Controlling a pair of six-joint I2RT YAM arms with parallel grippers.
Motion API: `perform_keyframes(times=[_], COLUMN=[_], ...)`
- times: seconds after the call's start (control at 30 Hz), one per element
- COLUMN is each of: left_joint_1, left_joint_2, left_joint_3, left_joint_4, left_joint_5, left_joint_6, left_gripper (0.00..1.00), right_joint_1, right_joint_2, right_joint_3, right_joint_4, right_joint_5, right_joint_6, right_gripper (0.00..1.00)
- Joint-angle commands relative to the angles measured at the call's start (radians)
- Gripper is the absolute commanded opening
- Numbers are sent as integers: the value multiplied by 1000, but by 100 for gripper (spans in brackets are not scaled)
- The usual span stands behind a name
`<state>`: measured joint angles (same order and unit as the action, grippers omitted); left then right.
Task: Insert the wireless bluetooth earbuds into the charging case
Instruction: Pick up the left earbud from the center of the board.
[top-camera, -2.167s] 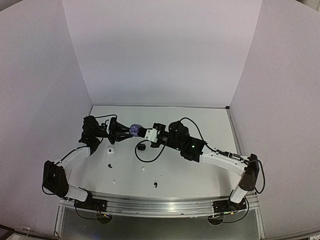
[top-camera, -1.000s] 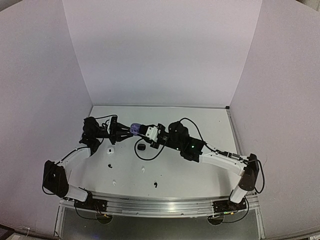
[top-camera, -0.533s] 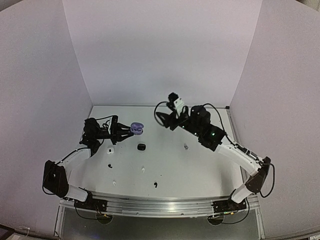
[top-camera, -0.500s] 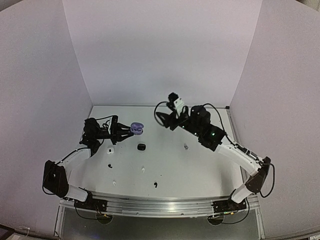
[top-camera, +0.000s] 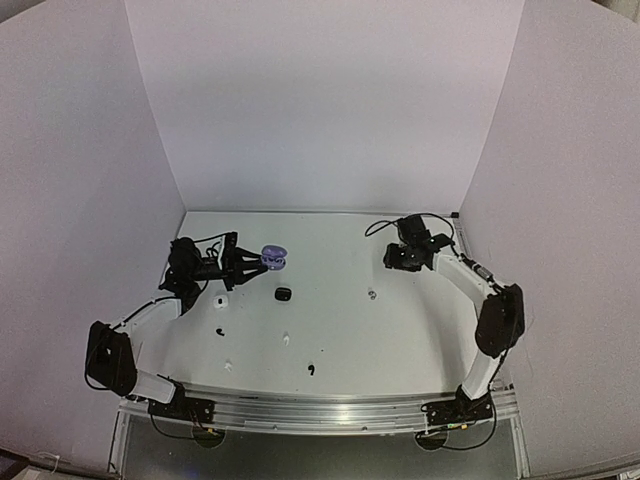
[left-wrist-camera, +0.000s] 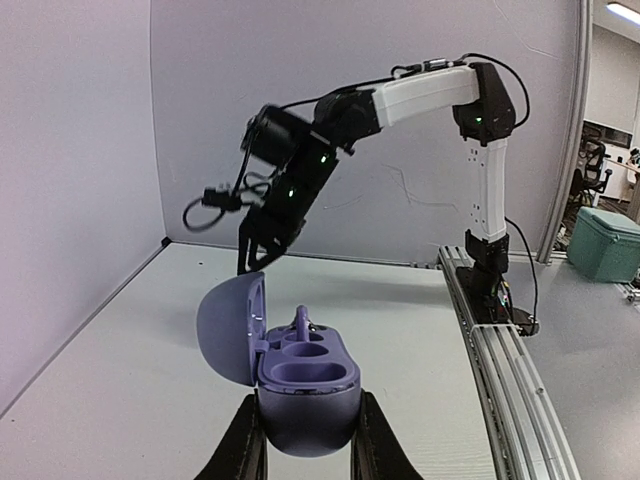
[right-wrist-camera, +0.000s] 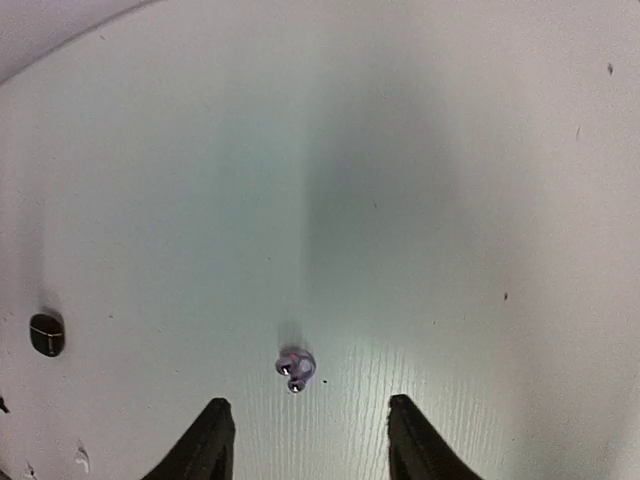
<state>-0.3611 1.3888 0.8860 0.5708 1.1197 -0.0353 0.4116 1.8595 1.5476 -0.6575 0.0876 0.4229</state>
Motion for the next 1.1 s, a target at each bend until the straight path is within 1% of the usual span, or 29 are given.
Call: perform_keyframes(times=[0.0,0.33,0.7,1.07], left_joint_1=[1,7,8,8], left_joint_2=[-29,-26,-24,-24], left_joint_3=[5,14,16,11], left_joint_4=[-9,-26,-23,-17], left_joint_5=[-20,-26,-28,-28], left_joint_6=[2,9,11,14], left_gripper=[0,0,0,0], right_joint_1=[2,-5,-5,21], right_joint_2=[119,287,315,386], right_joint_3=[82,146,105,144], right_joint_4=[-159,-160,-160,-160], right_joint_5=[-46,-151,-163,-138], right_joint_6=[-25,-49,-59,-55], right_gripper=[35,34,31,26])
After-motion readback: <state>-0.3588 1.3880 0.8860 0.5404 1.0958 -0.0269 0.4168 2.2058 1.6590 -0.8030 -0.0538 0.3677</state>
